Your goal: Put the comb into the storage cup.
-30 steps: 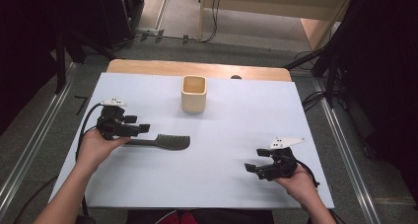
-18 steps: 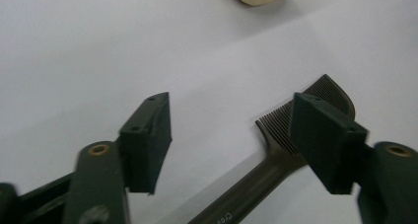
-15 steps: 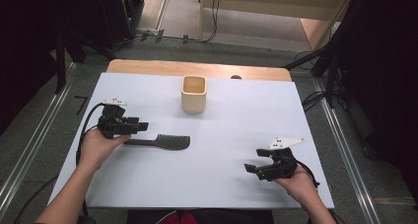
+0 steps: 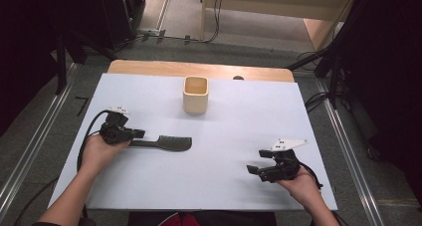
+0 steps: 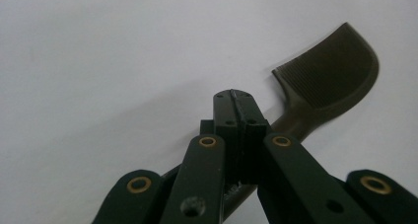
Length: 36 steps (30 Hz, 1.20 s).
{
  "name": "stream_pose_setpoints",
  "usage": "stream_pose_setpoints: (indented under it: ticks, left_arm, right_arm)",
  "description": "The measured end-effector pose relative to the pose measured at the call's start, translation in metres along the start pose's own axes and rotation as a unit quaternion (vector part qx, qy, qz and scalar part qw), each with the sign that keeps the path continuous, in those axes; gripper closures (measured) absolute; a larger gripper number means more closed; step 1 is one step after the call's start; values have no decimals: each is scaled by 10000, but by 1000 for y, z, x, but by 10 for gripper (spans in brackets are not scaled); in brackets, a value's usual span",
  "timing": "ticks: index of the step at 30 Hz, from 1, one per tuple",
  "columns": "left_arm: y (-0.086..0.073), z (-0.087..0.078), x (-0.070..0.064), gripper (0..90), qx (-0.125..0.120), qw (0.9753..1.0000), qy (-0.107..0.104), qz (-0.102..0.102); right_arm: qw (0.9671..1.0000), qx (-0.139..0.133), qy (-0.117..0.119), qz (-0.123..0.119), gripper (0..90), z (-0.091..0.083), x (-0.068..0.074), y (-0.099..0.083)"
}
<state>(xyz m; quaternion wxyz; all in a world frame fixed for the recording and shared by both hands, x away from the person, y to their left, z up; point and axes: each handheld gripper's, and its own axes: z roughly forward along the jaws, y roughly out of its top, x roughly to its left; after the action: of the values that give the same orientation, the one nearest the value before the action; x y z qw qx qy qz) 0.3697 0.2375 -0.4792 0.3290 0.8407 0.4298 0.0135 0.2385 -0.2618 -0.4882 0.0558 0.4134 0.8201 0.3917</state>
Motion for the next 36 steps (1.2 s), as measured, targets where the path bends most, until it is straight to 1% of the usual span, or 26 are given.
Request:
stream_pose_setpoints:
  ticks: [5,8,10,12,20,26,28,36]
  left_arm:
    - [-4,-1,4,900,16,10000,29,-80]
    - [-7,0,5,900,83,9999,50,-74]
    - [-8,0,5,900,126,9999,26,-101]
    - [-9,0,5,900,164,9998,48,-65]
    - [-16,-3,4,900,172,9998,9,-122]
    - [-20,-5,2,900,168,9998,-14,-131]
    - [-21,-6,1,900,195,9998,-6,-101]
    - [-24,-6,-3,900,211,9997,-71,-117]
  right_arm:
    - [10000,4,2,-10,186,1,0,1]
    - [10000,4,14,-36,186,1,0,2]
    - [10000,6,13,-37,186,1,0,2]
    - [10000,13,17,-44,186,2,0,2]
    - [10000,10,33,-59,186,3,0,4]
    - [9999,20,64,-91,186,5,-1,6]
    - [9999,18,66,-88,186,6,-1,7]
    - [9999,23,99,-95,186,7,-1,8]
